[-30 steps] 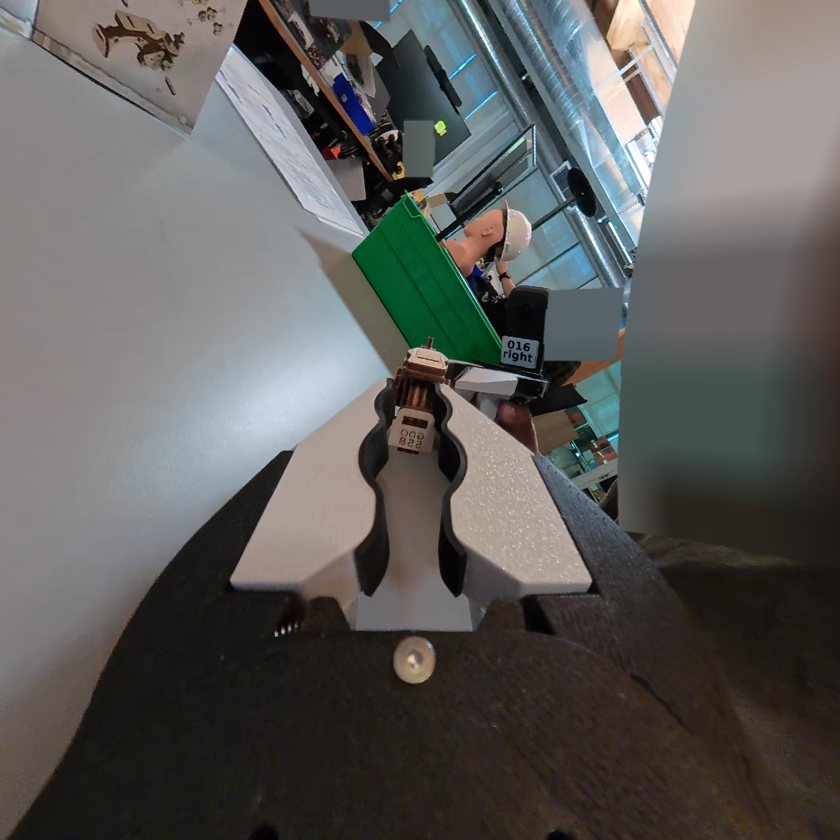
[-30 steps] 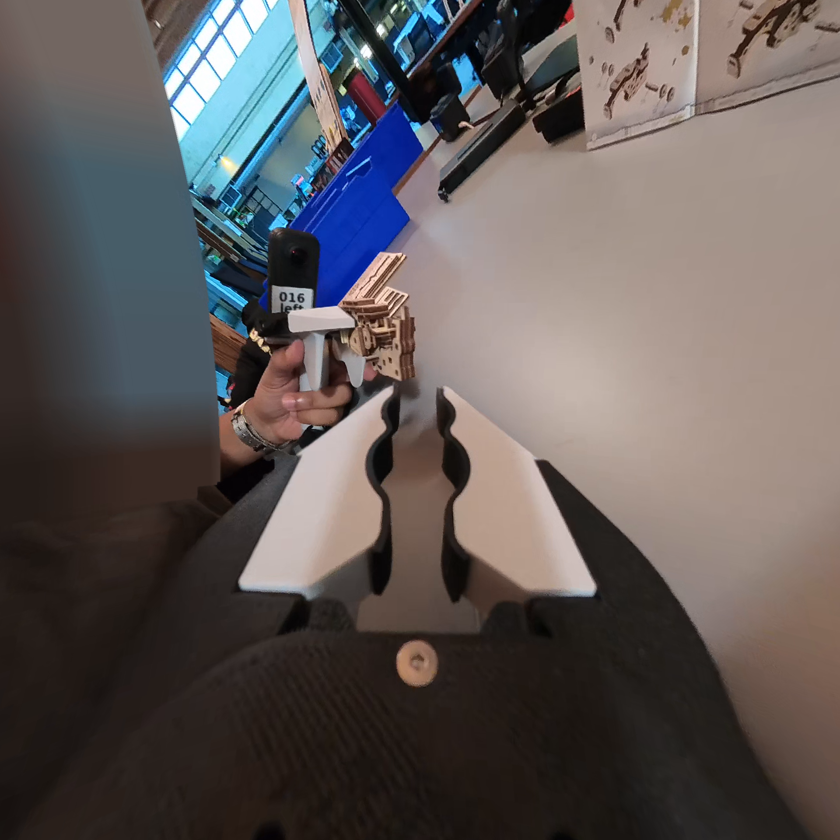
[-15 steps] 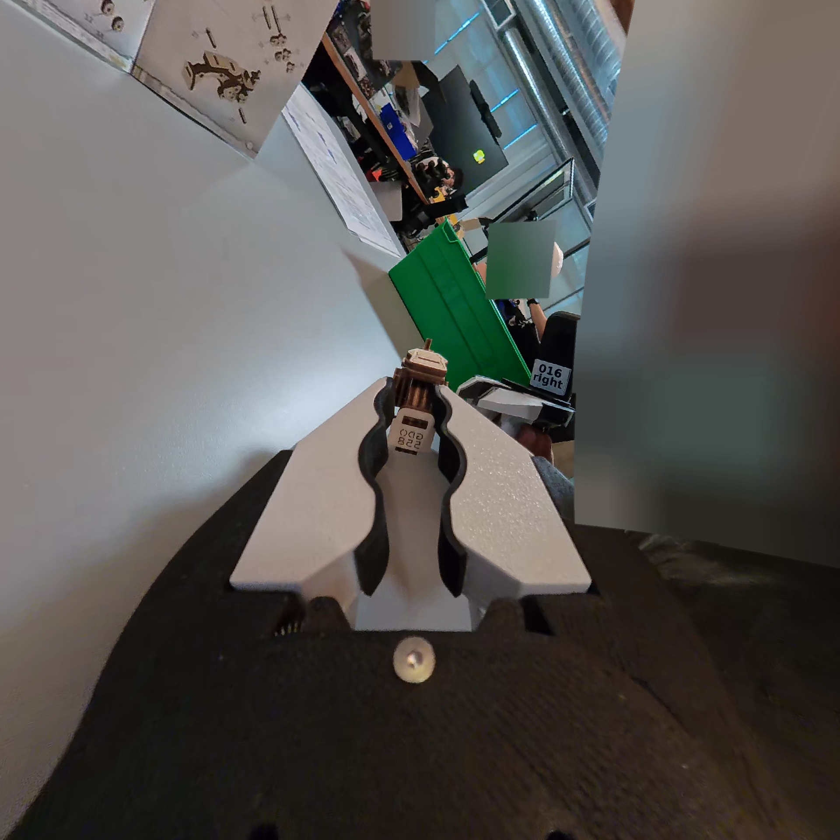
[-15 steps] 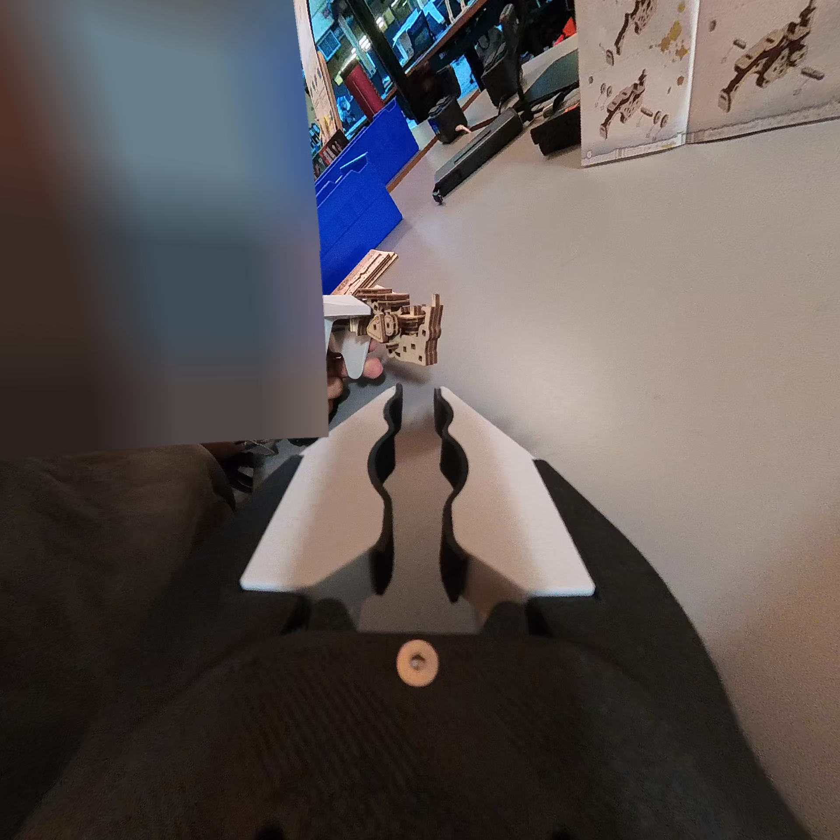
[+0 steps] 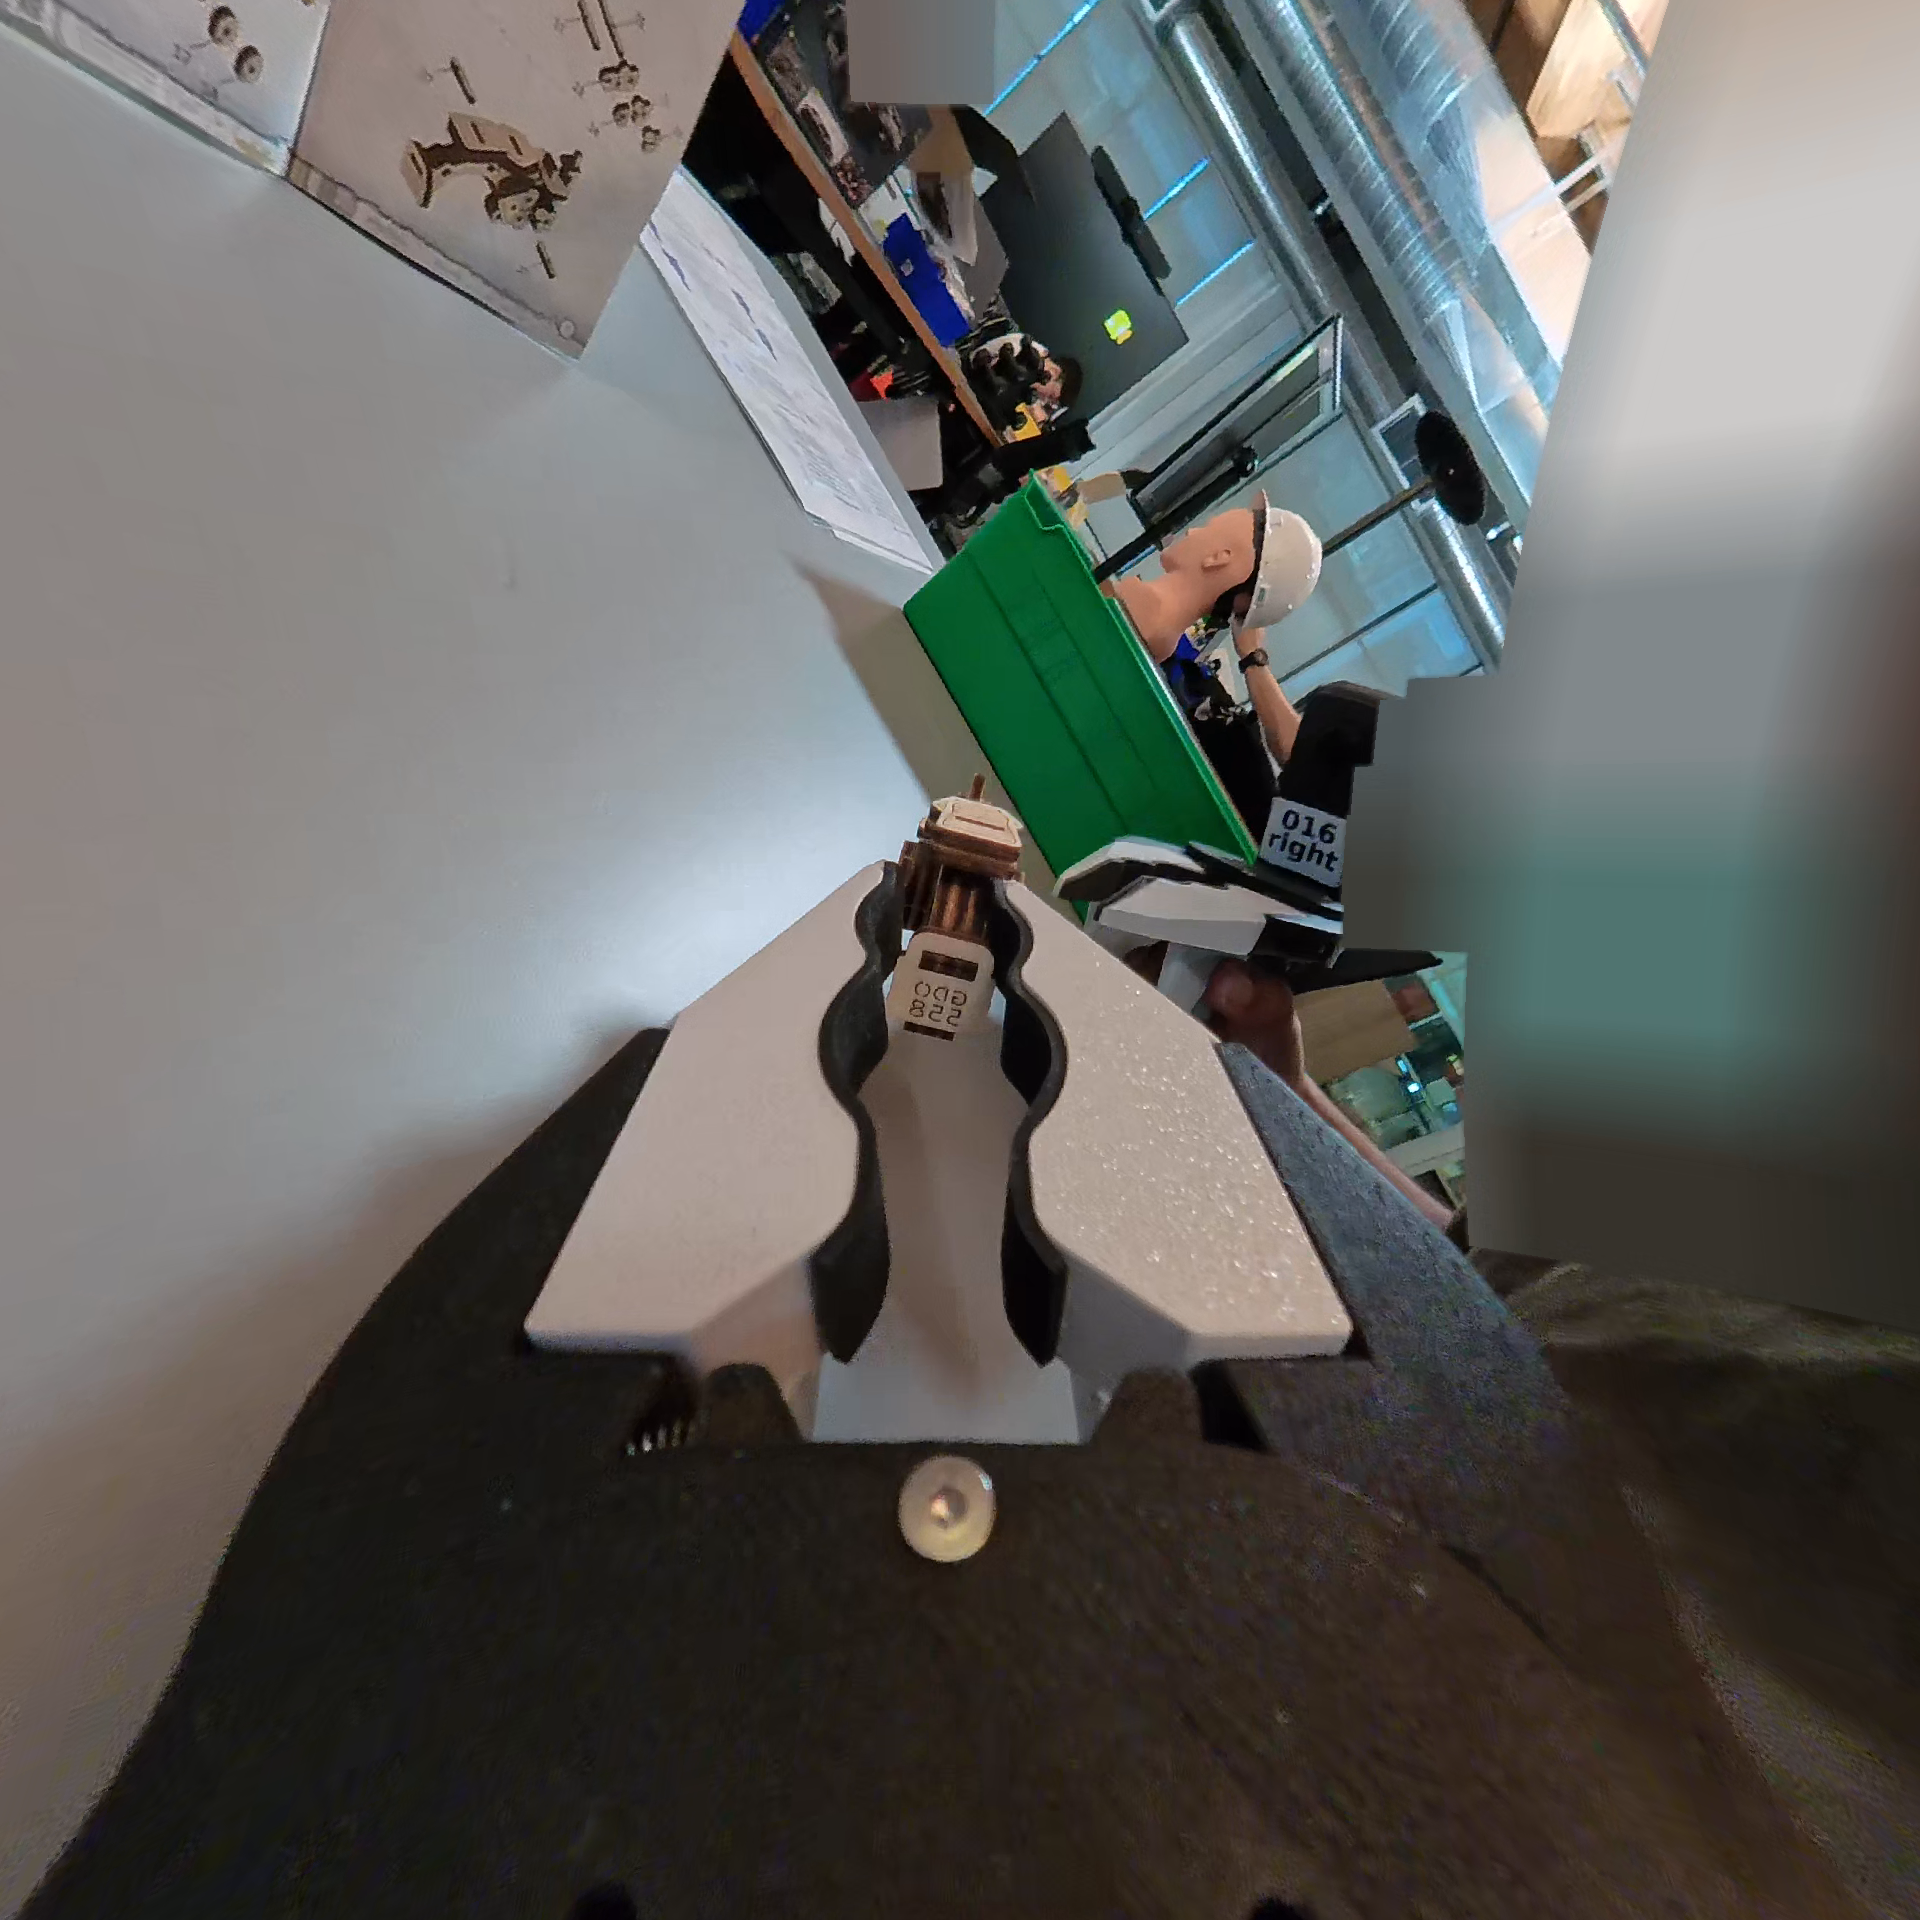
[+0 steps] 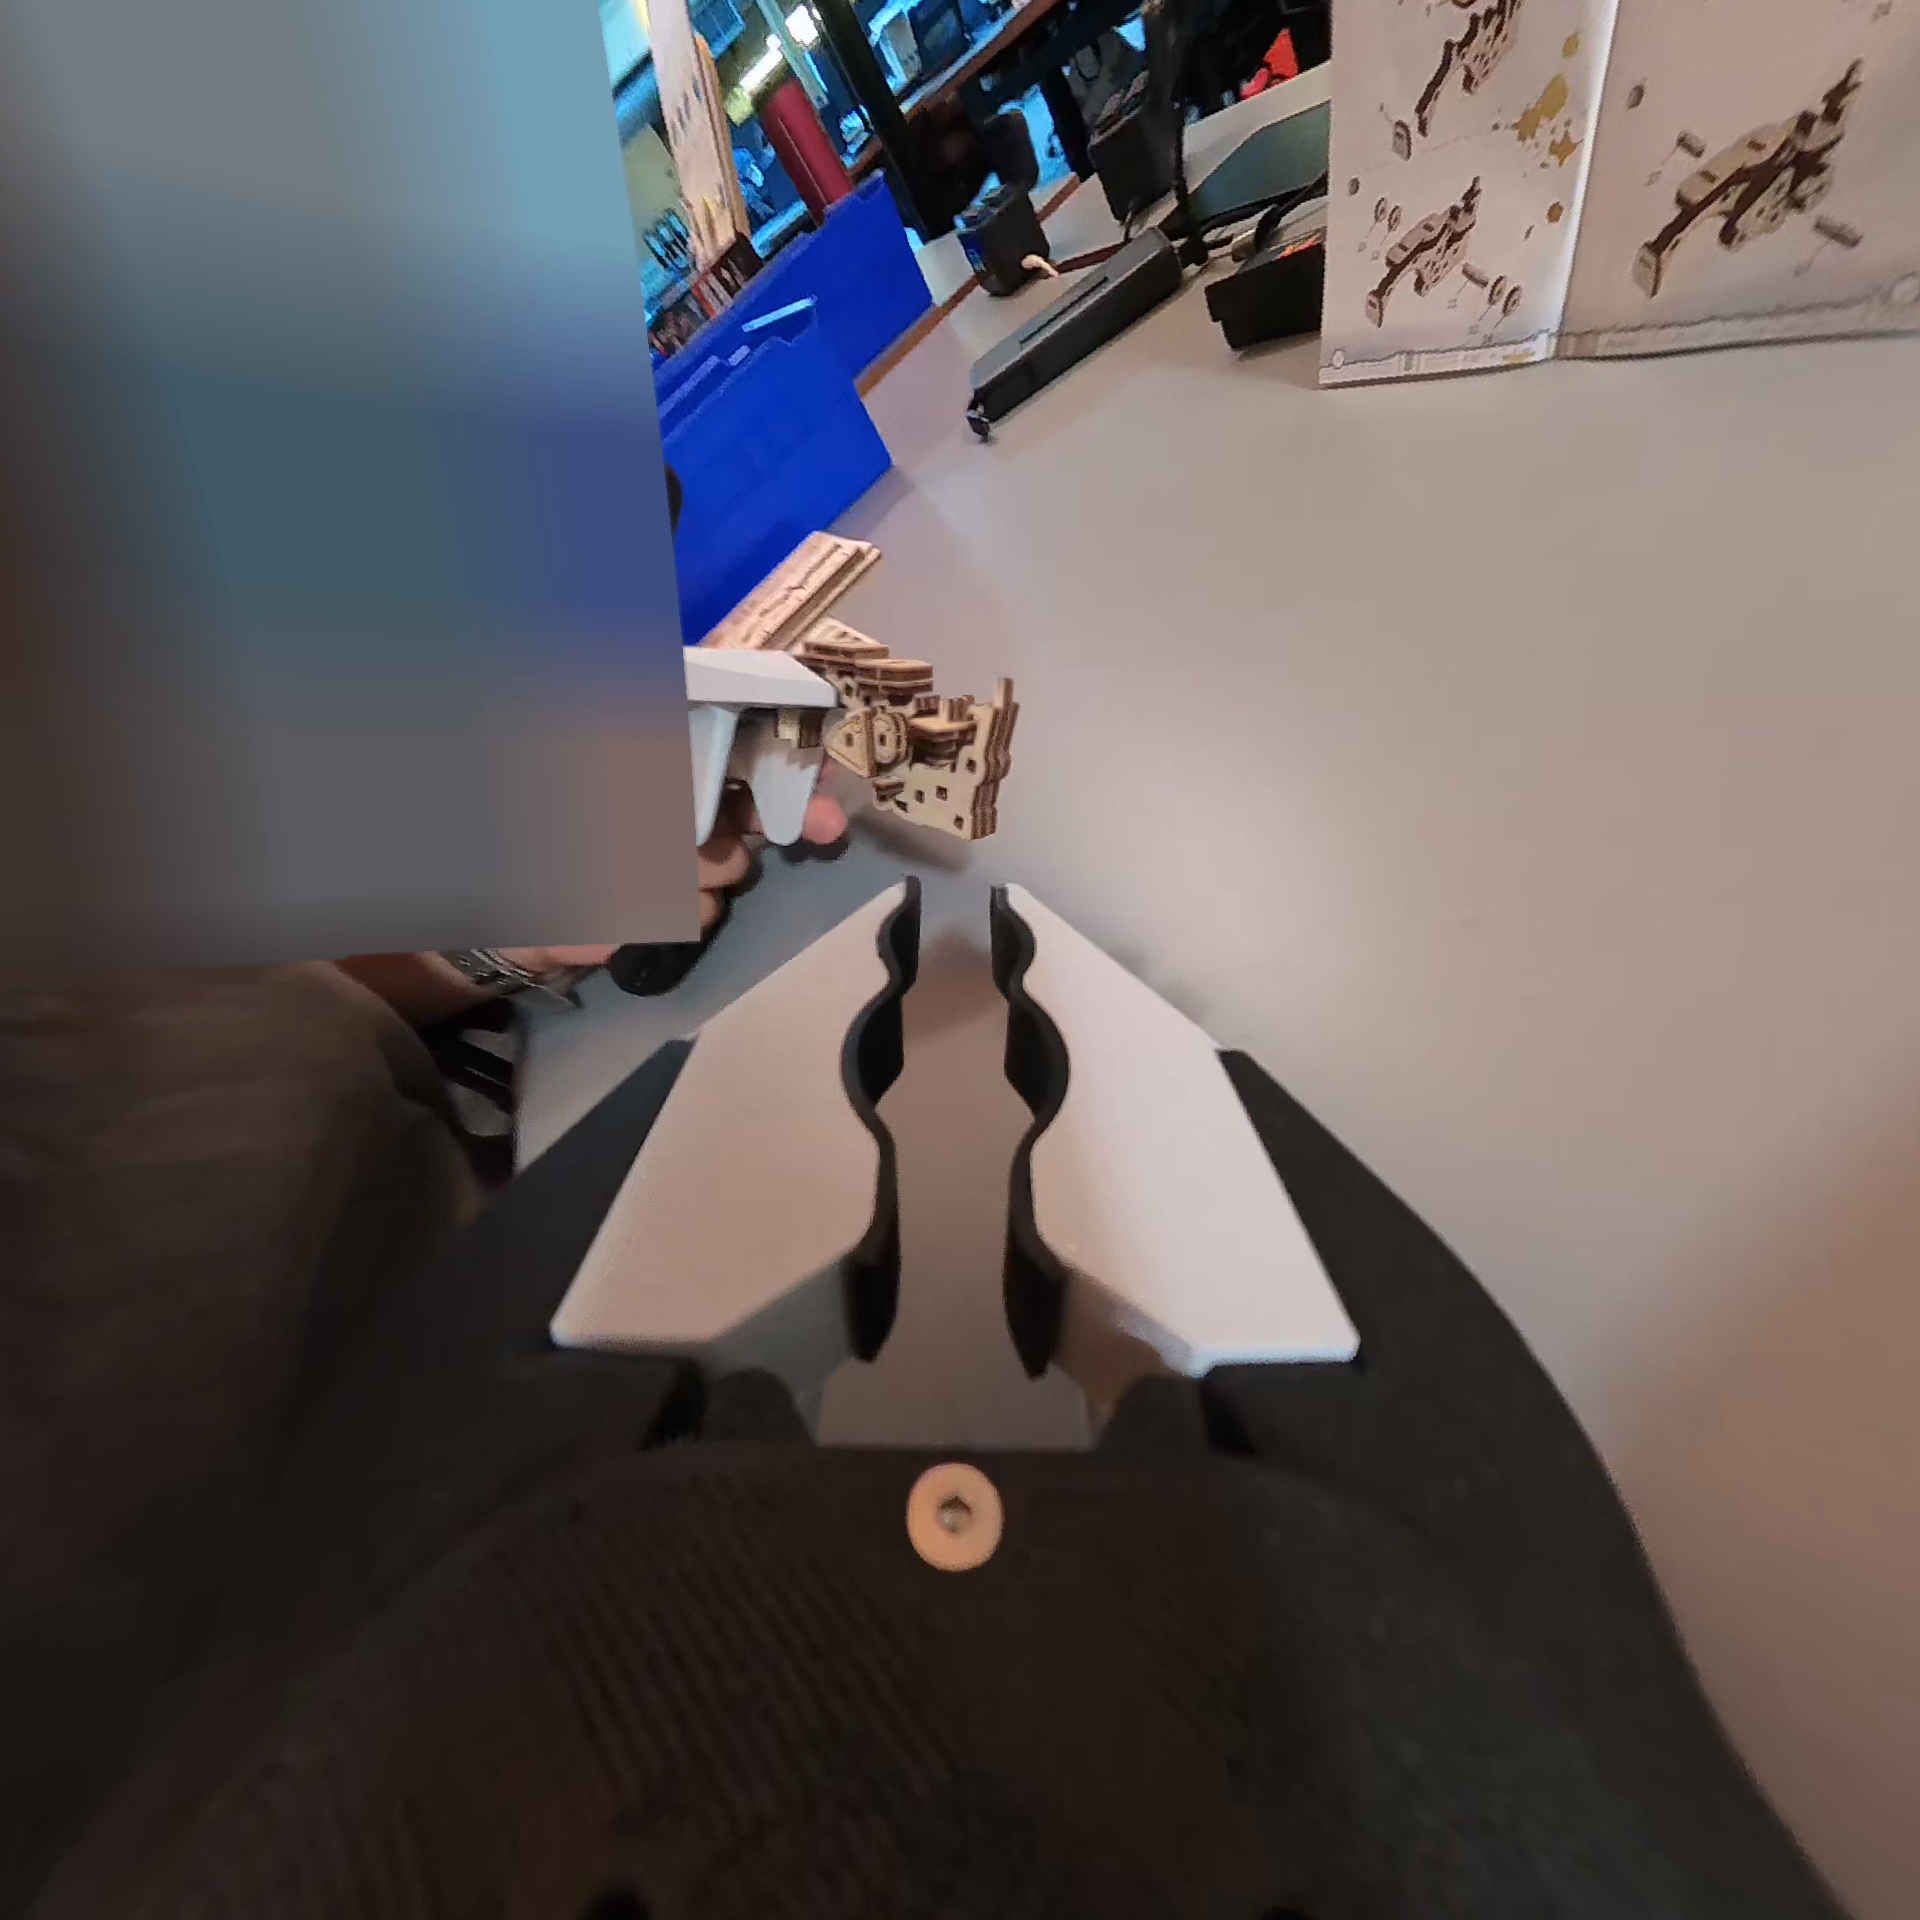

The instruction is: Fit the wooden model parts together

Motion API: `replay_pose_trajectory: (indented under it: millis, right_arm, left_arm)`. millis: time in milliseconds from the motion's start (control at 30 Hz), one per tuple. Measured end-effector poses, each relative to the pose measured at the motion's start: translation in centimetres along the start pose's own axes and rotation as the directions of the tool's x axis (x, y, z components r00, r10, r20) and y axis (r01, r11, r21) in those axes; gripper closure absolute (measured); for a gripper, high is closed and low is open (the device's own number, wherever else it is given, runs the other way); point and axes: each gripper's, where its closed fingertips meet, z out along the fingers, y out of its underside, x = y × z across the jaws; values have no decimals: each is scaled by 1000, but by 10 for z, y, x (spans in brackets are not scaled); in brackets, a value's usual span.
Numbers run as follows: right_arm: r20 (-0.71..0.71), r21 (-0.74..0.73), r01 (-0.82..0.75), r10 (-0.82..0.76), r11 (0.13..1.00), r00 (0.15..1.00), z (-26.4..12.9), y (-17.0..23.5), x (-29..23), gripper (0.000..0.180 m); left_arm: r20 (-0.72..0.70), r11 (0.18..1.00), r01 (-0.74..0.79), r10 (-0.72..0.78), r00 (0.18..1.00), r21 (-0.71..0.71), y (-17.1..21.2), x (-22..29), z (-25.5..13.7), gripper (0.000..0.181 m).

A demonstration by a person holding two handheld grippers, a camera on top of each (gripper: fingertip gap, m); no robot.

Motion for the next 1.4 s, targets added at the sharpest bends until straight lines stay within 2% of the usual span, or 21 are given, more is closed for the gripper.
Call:
replay_pose_trajectory:
  millis: [33,133,267,467,667,833,967,1133,1200,1267,1400]
  right_arm:
    - [-15,-4,21,-21,1000,1000,0,0,0,168]
    - [-42,-26,81,-82,996,996,1,3,-1,168]
    - [8,-48,122,-122,991,993,4,8,-19,164]
    - [-3,-139,240,-243,961,970,0,25,-26,155]
    - [78,-140,215,-206,967,976,-3,29,-42,155]
    - [129,-142,239,-221,961,967,-1,33,-54,158]
    - [179,-138,222,-196,965,964,-1,34,-62,166]
    - [174,-155,256,-228,954,958,-2,37,-60,168]
    - [178,-155,276,-248,949,952,-3,38,-61,170]
    - [185,-150,289,-261,945,948,-3,38,-62,171]
    - [168,-161,330,-304,930,938,-4,40,-56,171]
  left_arm:
    - [5,1000,-19,19,1000,-5,1,1,0,167]
    - [3,995,-86,86,996,-52,10,6,4,167]
    - [-48,974,-195,190,981,-116,25,21,6,167]
    - [-120,966,-219,203,972,-139,35,35,4,167]
    - [-221,965,-221,186,957,-144,40,53,-1,167]
    - [-285,946,-284,232,930,-155,47,68,-5,167]
    - [-295,933,-327,274,916,-150,49,72,-6,167]
    - [-298,922,-335,270,916,-195,55,67,-7,165]
    - [-289,915,-335,266,920,-224,58,63,-7,160]
    - [-290,909,-337,263,920,-247,61,62,-7,144]
    - [-280,903,-331,255,926,-273,65,59,-6,131]
